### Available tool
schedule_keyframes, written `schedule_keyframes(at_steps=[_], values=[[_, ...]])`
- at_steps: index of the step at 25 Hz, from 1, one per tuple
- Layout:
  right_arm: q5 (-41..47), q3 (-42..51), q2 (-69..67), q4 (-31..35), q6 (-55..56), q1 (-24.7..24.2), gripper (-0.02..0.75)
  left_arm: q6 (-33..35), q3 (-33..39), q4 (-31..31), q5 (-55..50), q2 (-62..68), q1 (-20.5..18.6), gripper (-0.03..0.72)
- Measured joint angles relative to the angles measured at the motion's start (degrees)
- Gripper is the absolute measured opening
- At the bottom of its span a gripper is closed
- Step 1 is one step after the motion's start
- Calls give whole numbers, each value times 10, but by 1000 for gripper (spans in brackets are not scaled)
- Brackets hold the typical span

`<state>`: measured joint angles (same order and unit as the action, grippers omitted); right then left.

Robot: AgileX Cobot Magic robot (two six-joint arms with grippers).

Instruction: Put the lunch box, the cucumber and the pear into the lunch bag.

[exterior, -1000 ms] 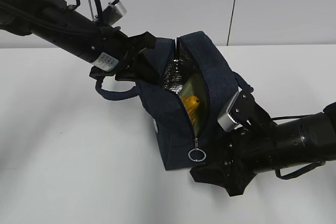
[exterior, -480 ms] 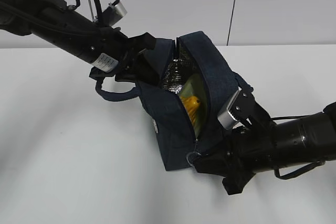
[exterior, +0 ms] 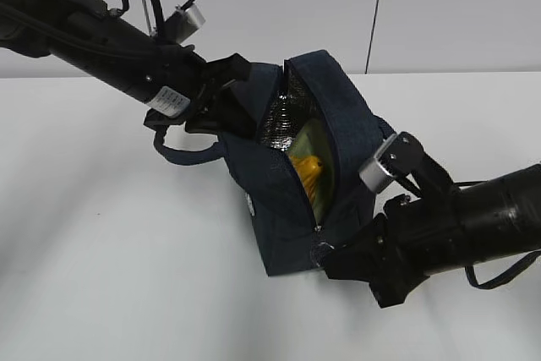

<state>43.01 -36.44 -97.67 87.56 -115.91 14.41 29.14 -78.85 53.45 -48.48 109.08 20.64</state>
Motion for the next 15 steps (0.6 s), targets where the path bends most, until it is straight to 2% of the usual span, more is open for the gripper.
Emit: schedule_keyframes(at_steps=[6, 11, 13, 14, 15], values=[[-21, 0, 73, -61, 92, 0, -16, 1, 0, 0, -6, 0, 0, -1], [-35, 0, 100, -77, 122, 0, -16, 6, 0, -1, -9, 0, 0, 5], [-36, 0, 104, -77, 125, 0, -16, 14, 0, -1, -14, 0, 0, 59], [-36, 0, 105, -77, 127, 0, -16, 18, 0, -2, -18, 0, 0, 111], [-36, 0, 106, -77, 129, 0, -16, 21, 0, -3, -21, -1, 0, 200]])
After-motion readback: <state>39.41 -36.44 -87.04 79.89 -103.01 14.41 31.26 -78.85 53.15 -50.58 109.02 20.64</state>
